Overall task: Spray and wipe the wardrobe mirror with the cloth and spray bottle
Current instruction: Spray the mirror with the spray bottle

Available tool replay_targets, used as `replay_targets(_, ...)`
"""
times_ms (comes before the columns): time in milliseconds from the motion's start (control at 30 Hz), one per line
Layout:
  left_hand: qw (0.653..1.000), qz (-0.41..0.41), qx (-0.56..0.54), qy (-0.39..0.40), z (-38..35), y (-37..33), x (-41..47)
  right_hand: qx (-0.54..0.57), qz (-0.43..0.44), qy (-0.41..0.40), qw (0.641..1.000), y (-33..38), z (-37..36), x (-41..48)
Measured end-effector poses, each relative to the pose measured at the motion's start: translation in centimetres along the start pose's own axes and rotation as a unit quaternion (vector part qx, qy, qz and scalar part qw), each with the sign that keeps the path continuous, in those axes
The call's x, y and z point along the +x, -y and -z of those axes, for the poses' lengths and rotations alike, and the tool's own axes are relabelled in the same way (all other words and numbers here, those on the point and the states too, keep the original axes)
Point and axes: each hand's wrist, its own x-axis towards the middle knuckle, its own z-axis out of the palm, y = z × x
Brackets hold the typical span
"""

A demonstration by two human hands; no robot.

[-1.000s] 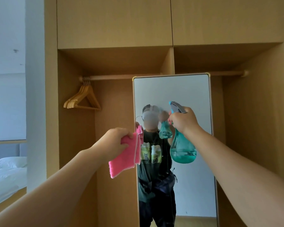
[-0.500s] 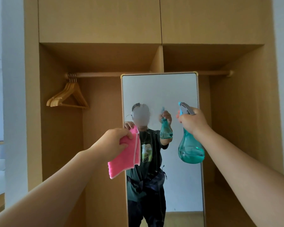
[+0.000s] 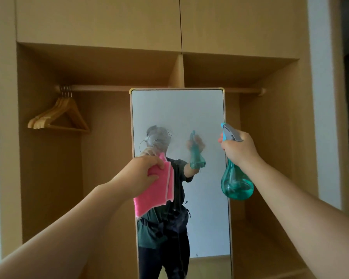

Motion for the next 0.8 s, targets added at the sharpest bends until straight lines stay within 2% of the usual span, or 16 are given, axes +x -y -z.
replay_targets(233, 1.0, 0.0, -0.022, -0.001, -0.5, -0.6, 0.2, -0.024, 0.012, -0.021, 0.999, -0.2, 1.3, 0.3)
replay_targets(500, 0.999, -0.001, -0.036, 0.008, -1.4, -0.8, -0.1, -0.045, -0.013, -0.045, 0.998, -1.4, 2.1, 0.3)
replay_targets(800, 0.999, -0.014, -0.031, 0.017, -2.0, -0.3, -0.7, -0.038, -0.01, -0.027, 0.999, -2.9, 2.0, -0.5)
